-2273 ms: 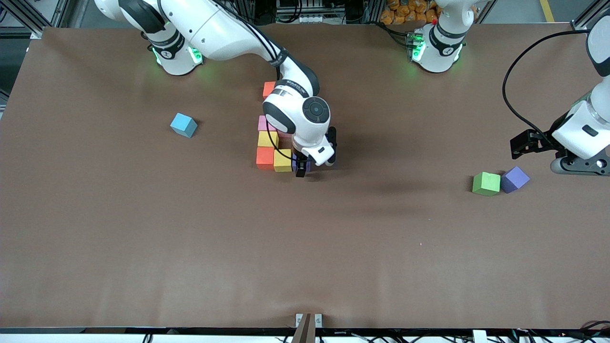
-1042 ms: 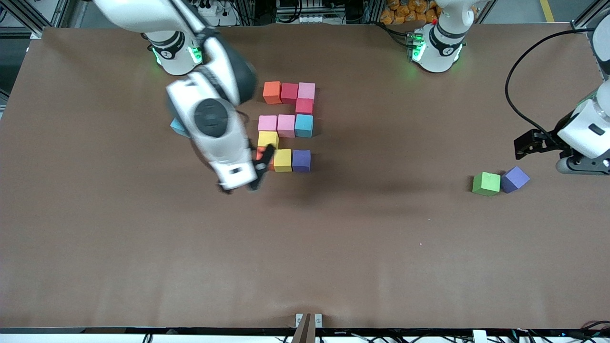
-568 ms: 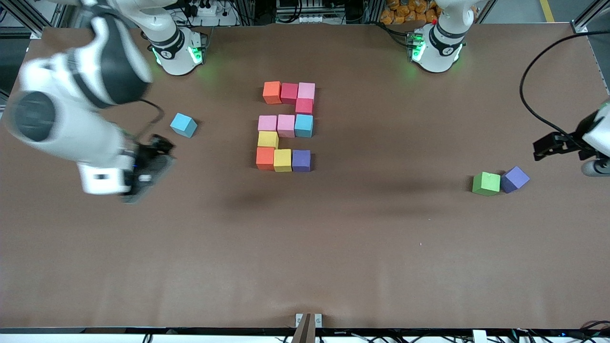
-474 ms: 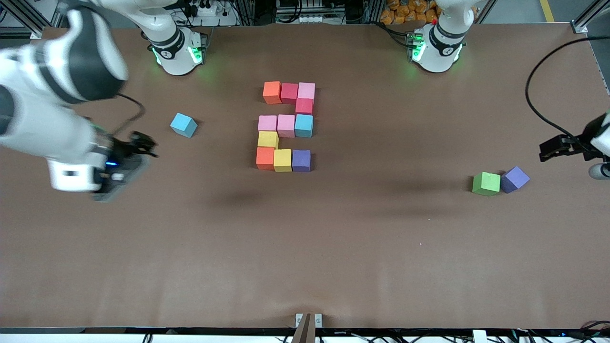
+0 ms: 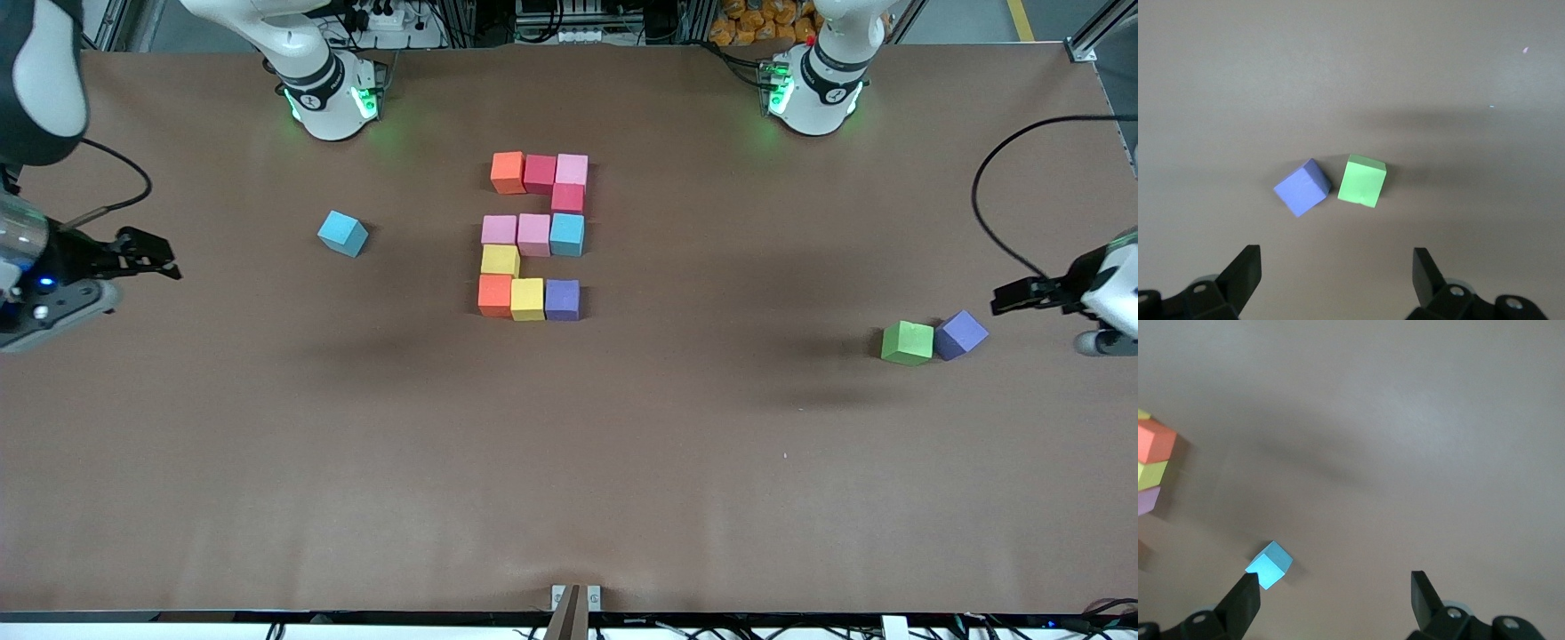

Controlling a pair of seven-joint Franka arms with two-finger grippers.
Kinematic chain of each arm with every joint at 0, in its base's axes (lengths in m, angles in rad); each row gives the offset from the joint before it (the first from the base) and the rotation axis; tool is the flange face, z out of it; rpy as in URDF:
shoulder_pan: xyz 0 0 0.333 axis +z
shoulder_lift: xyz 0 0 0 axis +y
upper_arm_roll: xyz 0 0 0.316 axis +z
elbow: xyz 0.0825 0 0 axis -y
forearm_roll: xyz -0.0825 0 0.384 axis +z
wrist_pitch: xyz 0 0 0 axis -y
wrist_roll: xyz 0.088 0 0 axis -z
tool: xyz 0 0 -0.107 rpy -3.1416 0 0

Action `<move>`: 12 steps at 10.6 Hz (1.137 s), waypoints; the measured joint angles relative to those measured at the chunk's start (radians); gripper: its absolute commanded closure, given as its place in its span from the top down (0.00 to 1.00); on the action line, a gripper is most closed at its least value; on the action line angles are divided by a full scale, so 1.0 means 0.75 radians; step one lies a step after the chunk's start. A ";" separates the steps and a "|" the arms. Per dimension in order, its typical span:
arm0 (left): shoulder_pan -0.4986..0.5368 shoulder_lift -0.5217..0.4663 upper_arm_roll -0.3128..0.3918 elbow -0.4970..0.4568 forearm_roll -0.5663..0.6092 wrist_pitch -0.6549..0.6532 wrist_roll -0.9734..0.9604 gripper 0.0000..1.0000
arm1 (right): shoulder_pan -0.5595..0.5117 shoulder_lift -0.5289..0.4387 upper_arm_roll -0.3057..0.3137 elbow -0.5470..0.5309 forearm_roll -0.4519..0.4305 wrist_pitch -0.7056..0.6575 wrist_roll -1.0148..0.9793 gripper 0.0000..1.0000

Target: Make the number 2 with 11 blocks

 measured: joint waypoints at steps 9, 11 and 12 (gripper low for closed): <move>-0.006 0.145 -0.032 -0.320 0.059 0.354 0.023 1.00 | -0.234 -0.005 0.271 -0.151 -0.006 0.028 0.398 1.00; 0.013 0.179 -0.030 -0.320 0.102 0.386 0.044 1.00 | -0.234 -0.007 0.286 -0.147 -0.015 0.044 0.407 1.00; 0.016 0.198 -0.030 -0.320 0.102 0.409 0.047 1.00 | -0.233 -0.008 0.288 -0.136 -0.037 0.047 0.407 1.00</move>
